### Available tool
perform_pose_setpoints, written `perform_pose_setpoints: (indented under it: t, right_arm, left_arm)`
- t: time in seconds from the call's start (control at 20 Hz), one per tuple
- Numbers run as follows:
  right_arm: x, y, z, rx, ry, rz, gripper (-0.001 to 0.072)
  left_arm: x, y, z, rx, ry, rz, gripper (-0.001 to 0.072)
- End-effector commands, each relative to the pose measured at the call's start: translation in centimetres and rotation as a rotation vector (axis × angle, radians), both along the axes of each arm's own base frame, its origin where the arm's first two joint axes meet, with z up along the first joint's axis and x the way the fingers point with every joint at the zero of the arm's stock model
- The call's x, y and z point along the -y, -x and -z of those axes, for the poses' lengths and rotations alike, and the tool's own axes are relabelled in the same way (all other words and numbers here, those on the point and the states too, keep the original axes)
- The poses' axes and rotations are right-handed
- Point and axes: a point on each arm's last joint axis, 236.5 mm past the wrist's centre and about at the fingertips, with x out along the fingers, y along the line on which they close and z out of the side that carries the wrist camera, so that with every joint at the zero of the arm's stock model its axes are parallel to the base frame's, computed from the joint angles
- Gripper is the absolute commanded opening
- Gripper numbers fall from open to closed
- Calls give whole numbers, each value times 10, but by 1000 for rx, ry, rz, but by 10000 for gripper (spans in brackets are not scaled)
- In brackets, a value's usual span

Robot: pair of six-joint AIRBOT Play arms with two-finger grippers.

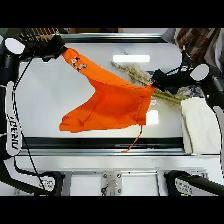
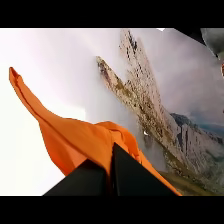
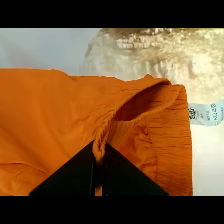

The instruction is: Fold the clothes and pants, and hang the long-sleeved shirts on hangers.

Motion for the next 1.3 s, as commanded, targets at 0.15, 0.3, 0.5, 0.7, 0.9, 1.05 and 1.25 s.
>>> perform_pose_setpoints:
  t: [0.15,0.3,0.5,0.7,0.9,1.05,1.25]
  right_arm:
    - [22,28,-5,15,223,-54,10]
    - [9,60,22,-44,284,-127,10]
    - [-9,104,88,-182,310,-204,10]
    - [-24,138,132,-268,307,-225,11]
    - [-49,163,140,-309,302,-305,12]
    - [-62,176,136,-322,285,-343,12]
    - [-62,180,110,-264,266,-347,12]
  left_arm:
    - [-43,64,36,-165,-143,-41,6]
    - [-55,113,91,-248,-192,-83,6]
    - [-58,173,177,-361,-186,-129,6]
    - [-64,212,234,-413,-192,-174,6]
    - [-66,225,251,-434,-199,-184,6]
    - [-67,215,242,-403,-199,-190,6]
    - [-69,194,215,-332,-205,-189,6]
